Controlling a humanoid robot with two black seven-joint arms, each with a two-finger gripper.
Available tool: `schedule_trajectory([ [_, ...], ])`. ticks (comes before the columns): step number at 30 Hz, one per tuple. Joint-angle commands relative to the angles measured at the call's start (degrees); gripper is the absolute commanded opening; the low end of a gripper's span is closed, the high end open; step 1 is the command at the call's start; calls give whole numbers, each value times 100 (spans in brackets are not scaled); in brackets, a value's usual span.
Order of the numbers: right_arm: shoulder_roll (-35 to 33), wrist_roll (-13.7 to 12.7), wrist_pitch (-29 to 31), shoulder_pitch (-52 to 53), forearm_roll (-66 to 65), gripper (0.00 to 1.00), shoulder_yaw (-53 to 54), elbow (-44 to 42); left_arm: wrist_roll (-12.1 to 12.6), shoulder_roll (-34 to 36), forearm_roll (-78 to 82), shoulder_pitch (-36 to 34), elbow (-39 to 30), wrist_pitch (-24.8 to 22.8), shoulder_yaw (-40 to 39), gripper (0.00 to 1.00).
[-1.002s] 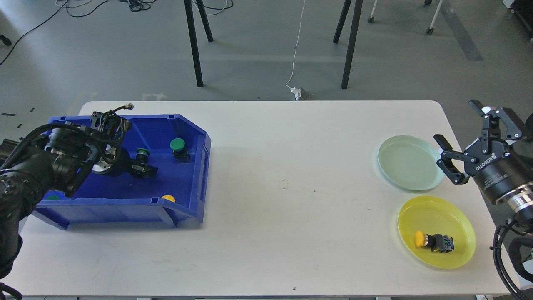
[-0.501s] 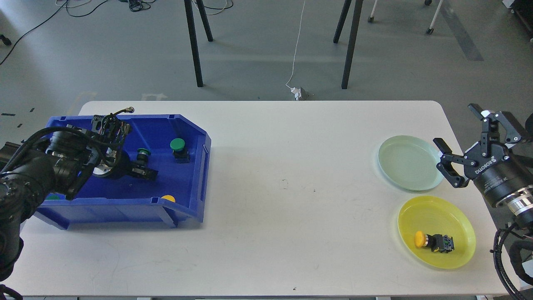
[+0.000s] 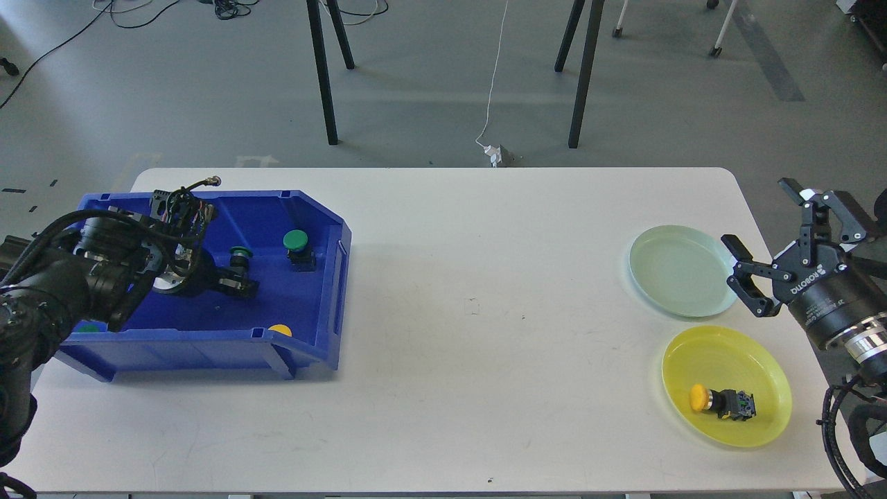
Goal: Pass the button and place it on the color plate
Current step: 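Grasp the green-capped button in the bin with the left gripper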
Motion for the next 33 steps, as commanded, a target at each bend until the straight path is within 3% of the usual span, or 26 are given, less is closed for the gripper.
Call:
schedule_trajectory([
  [1,0,2,-1,-26,0,97,-1,0,0,3,5,1,0,0,0,58],
  [3,0,2,-1,-26,0,97,-1,0,0,11,14,1,9,0,9,46],
  [13,0,2,-1,-35,0,97,-1,0,0,-24,23,1,9,0,18,16],
  [29,0,2,-1,-43,0,97,-1,-9,0,169,102,-149,-35,0,62,8],
  [33,0,2,-1,-43,0,97,-1,-9,0,319,76,-158,-88,0,456,7],
])
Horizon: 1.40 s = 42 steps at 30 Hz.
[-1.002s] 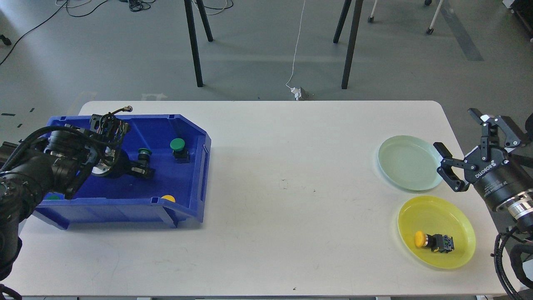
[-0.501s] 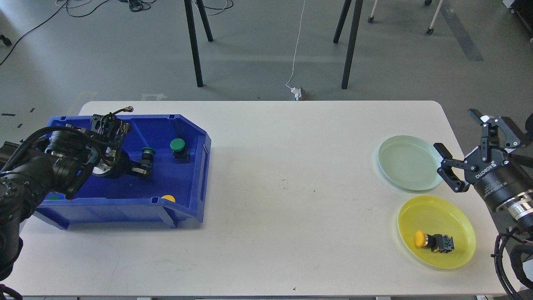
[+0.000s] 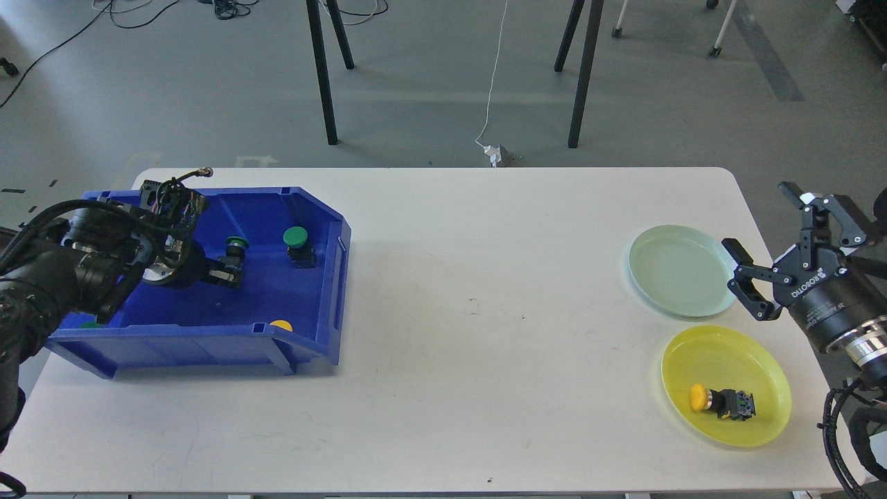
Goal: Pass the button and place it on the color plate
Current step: 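Grasp the green-capped button in the bin with the left gripper, then lift the green button out of the bin toward the right gripper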
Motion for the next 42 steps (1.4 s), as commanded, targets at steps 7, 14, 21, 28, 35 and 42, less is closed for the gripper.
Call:
schedule_trajectory([
  [7,0,-1,0,0,0,97,0,-8,1,363,8,-39,-174,1,328,6],
  [14,0,-1,0,0,0,97,-9,-43,1,1557,17,-398,-2183,1,310,5],
  [21,0,-1,9,0,-18,97,-9,-43,1,3060,8,-1276,-4803,1,222,5],
  [28,18,-1,9,87,-562,97,-44,18,1,4380,-62,-2464,-6958,1,-716,5],
  [35,53,-1,18,1580,-1108,97,-552,71,1,2890,-739,-2429,-6637,1,-1553,5],
  [42,482,-1,-53,4146,-1064,97,-3047,-411,1,1447,-757,-2140,-5247,1,-1492,6],
])
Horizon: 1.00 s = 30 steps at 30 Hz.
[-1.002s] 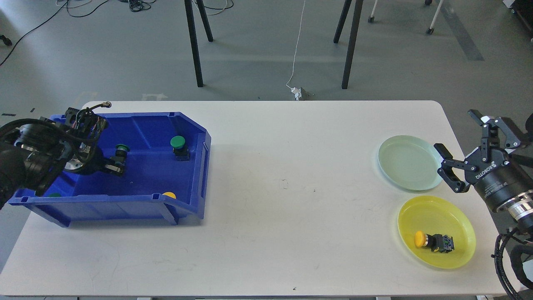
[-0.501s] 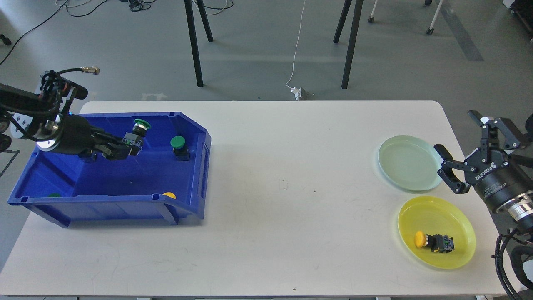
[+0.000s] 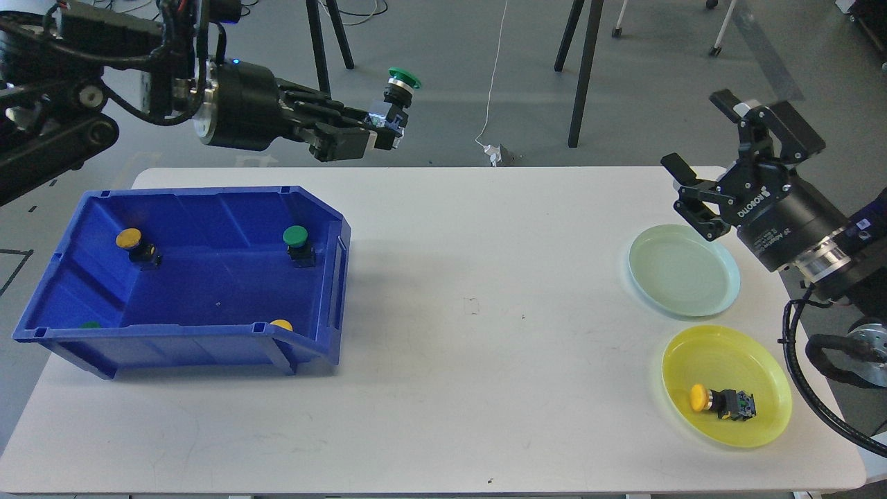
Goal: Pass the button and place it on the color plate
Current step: 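Lift the green button out of the bin toward the right gripper, then take the green button from the left gripper with the right gripper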
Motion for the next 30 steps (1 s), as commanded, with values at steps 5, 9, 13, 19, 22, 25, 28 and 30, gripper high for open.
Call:
schedule_trajectory([
  [5,1099,1,-22,1291,9,96,-1222,-1082,-1,-693,10,102,599,1,32,6],
  [9,1731,1,-13,1677,9,96,-1344,-1645,-1,-702,28,93,599,1,41,6],
  [13,2233,1,-22,1941,9,96,-1546,-2129,-1,-702,37,84,590,1,50,6],
  [19,2769,1,-30,2433,9,95,-2029,-2437,-1,-746,46,58,582,1,146,6],
  [22,2962,1,-39,2627,9,95,-2249,-2621,-1,-755,46,49,582,1,155,6],
  [25,3138,1,-39,2733,9,95,-2364,-2780,-1,-755,46,49,582,1,155,6],
  [28,3296,1,-39,2786,9,94,-2373,-2955,-1,-755,46,58,582,1,155,7],
  [30,3419,1,-39,2786,9,91,-2381,-3070,-1,-755,46,58,582,1,155,7],
])
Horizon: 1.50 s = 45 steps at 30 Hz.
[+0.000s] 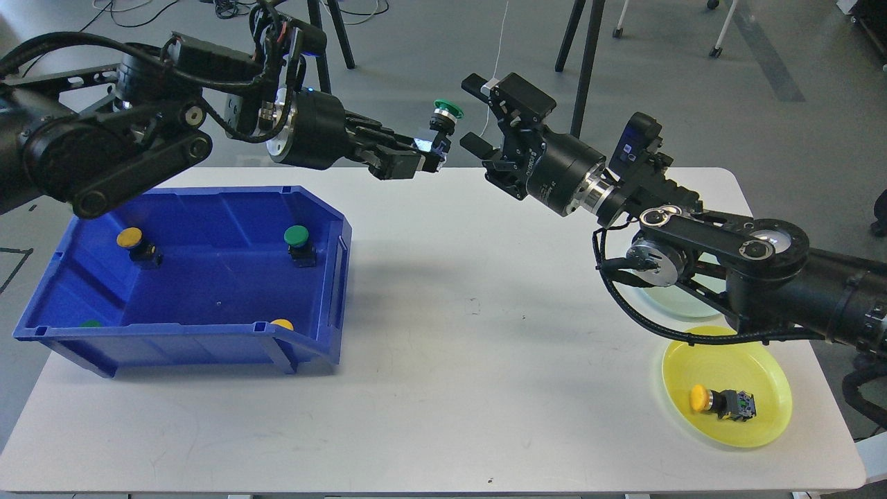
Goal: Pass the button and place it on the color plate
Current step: 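Take the green button from the left gripper with the right gripper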
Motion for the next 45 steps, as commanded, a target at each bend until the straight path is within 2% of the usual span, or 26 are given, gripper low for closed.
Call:
schedule_trajectory([
  [1,220,0,13,18,1,89,-16,-203,0,-1,0,-3,0,0,1,7],
  [4,335,0,48,53,1,82,-51,-361,0,8,0,-3,9,0,1,7],
  [14,704,0,31,124,-7,70,-254,-730,0,8,-9,5,9,0,-8,7],
  [19,731,0,-5,141,-7,58,-254,-757,0,8,-9,5,9,0,-8,7],
  [25,731,0,-31,141,-16,36,-254,-766,0,8,-9,5,9,0,-8,7],
  [30,722,0,-40,141,-25,13,-254,-757,0,8,-9,5,9,0,-8,7],
  [32,722,0,-40,141,-34,7,-254,-757,0,8,-18,5,9,0,-8,8],
  [34,722,0,-40,150,-60,3,-254,-748,0,8,-35,23,18,0,1,14],
  [36,722,0,-40,159,-69,1,-254,-730,0,-1,-44,67,44,0,1,36],
  [38,731,0,-40,159,-69,1,-254,-722,0,-10,-53,84,70,0,-8,65],
  [41,731,0,-40,176,-69,1,-254,-713,0,-211,-80,85,202,0,-8,72],
  [45,713,0,-92,159,-51,0,-254,-687,0,-353,-71,84,299,0,-8,75],
])
